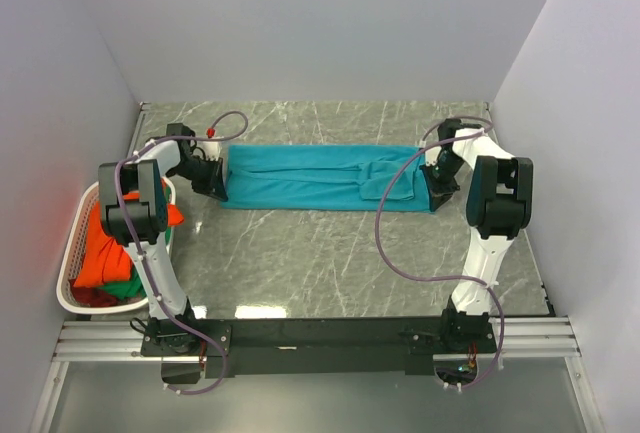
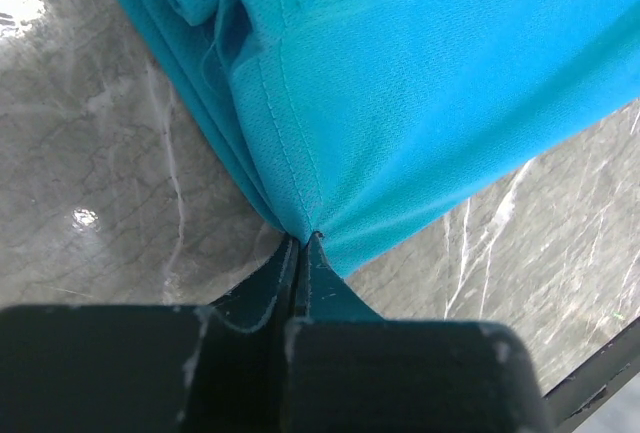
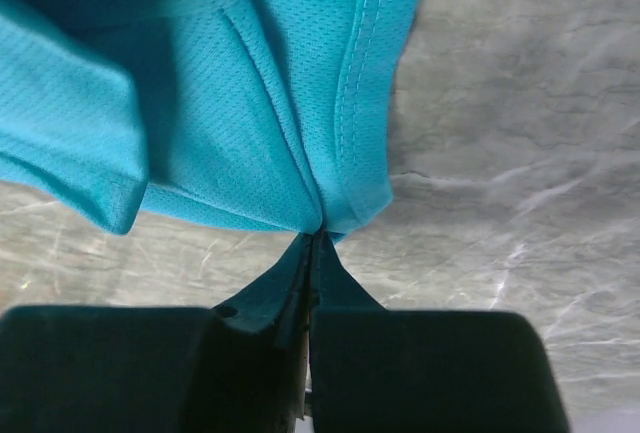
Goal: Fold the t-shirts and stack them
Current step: Fold the tshirt
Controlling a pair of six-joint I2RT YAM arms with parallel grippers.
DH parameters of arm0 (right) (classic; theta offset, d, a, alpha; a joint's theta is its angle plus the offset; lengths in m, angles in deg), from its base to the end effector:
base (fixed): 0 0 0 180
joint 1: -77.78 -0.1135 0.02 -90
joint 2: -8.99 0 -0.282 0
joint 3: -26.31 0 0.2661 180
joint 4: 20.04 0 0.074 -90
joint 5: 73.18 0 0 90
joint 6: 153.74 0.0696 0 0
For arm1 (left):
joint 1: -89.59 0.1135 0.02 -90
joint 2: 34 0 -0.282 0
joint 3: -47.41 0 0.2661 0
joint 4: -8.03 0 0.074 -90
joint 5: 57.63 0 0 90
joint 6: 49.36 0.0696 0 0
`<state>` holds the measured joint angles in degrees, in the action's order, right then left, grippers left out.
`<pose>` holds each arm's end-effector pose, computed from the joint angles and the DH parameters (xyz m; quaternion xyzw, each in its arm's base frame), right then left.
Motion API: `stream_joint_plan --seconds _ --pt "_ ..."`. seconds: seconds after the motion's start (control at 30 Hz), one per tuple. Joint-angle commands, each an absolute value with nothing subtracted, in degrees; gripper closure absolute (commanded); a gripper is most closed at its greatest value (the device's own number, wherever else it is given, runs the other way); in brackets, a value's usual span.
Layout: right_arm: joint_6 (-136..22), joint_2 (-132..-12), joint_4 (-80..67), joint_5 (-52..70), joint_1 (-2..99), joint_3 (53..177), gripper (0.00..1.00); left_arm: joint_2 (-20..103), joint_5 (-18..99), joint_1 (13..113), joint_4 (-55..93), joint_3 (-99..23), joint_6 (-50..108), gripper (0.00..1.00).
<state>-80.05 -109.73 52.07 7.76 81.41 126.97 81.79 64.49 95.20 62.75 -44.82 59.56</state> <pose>0.4080 -0.0149 0.1356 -0.1100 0.9908 0.0780 0.0122 0.4153 0.0036 0.1309 0.1388 0.9462 -0.2481 0.1543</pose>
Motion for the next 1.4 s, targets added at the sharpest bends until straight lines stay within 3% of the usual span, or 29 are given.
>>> stream_joint_plan --seconds 0.0,0.2,0.23,0.27,0.37,0.43,0.47,0.6,0.73,0.9,1.03,1.37 --pt "-80.4 -109.0 51.1 11.3 81.9 125.7 1.0 82.4 61.6 95.8 65.5 -43.9 60.9 0.99" --pt "-80.6 -108.2 51.2 11.4 81.8 124.6 1.0 81.0 61.6 96.1 66.0 -42.4 61.6 0.96" --pt "-80.8 -108.2 51.5 10.8 81.8 124.8 1.0 81.0 61.8 96.1 66.1 -42.3 61.8 0.92" --pt "-80.9 -108.2 52.6 10.6 81.8 125.4 0.98 80.5 62.2 96.1 66.4 -42.3 62.1 0.78" --pt "-81.7 -106.2 54.2 10.0 82.1 127.3 0.77 78.2 63.7 96.2 66.8 -41.9 63.3 0.61" --pt "-82.4 -104.7 54.5 9.8 82.0 128.7 0.63 74.3 66.1 96.4 65.7 -40.8 64.5 0.55" --pt "-82.7 -103.7 54.8 9.8 82.0 130.8 0.61 71.8 66.9 96.2 65.2 -40.3 64.8 0.54" --pt "-82.5 -102.5 55.4 8.4 81.7 136.7 0.61 67.9 66.7 94.8 60.0 -40.5 65.8 0.54" --pt "-81.1 -102.2 56.2 4.4 79.3 138.0 0.67 70.8 61.7 90.7 56.6 -47.2 66.9 0.55" --pt "-79.6 -102.2 52.9 3.8 72.9 132.2 0.83 81.5 59.5 84.7 55.9 -58.1 65.3 0.56" --pt "-77.5 -103.9 48.3 5.9 69.3 128.2 0.86 89.8 56.5 80.6 56.7 -67.3 64.5 0.58" --pt "-73.6 -112.6 42.5 16.7 70.7 133.4 0.88 90.5 46.5 78.7 54.4 -59.4 65.0 0.66"
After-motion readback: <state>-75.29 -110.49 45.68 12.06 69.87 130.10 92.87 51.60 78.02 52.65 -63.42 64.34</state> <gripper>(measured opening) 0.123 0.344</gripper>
